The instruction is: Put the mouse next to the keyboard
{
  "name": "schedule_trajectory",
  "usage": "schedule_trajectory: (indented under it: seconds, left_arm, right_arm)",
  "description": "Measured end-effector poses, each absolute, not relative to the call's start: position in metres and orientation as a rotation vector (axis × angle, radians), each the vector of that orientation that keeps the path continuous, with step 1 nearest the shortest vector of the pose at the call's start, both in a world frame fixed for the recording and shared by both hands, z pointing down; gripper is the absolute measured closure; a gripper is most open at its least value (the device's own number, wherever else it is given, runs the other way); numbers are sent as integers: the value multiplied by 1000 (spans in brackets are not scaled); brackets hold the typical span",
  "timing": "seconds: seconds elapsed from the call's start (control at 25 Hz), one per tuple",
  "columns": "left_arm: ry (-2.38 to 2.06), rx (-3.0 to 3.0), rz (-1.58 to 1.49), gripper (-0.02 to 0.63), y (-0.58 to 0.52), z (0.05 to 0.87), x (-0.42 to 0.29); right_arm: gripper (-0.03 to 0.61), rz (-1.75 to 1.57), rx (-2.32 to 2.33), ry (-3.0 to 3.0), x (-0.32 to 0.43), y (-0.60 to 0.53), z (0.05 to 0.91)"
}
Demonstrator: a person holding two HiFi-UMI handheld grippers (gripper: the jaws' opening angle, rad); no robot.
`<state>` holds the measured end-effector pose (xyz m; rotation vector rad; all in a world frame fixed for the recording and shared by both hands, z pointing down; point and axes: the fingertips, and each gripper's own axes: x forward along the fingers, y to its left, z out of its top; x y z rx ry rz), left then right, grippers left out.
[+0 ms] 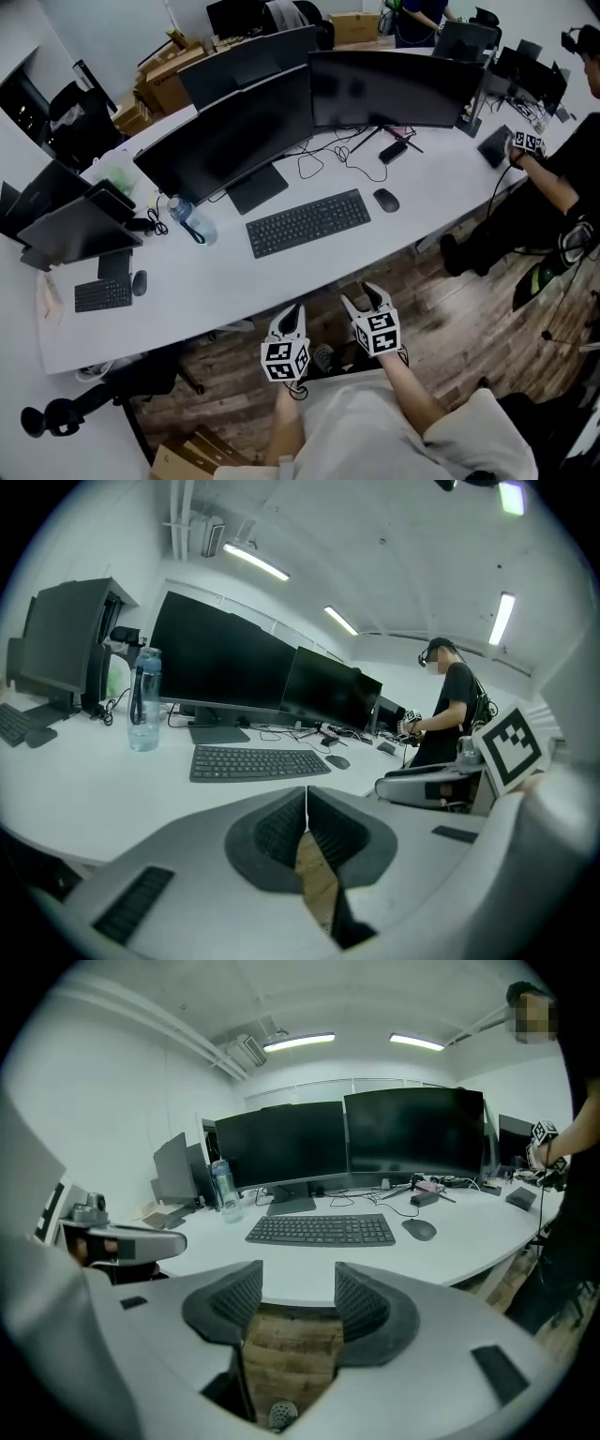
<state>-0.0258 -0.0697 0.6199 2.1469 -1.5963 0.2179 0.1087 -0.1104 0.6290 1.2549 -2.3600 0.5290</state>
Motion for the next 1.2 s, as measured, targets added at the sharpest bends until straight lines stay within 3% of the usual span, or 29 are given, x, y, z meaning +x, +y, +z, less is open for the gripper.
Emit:
schedule_trajectory:
  seconds: [0.24, 0.92, 1.2]
  left_arm:
    - [-1612, 2126, 203, 591, -69, 623, -32]
    - [-1609, 2138, 229, 591, -77, 624, -33]
    - [-1609, 2153, 225, 591, -81, 620, -31]
  right_arm:
    - [362, 544, 1248, -2370, 109, -105, 635]
    - [569, 649, 1353, -2379, 126, -121, 642]
    - [575, 624, 1363, -2389, 127, -122, 637]
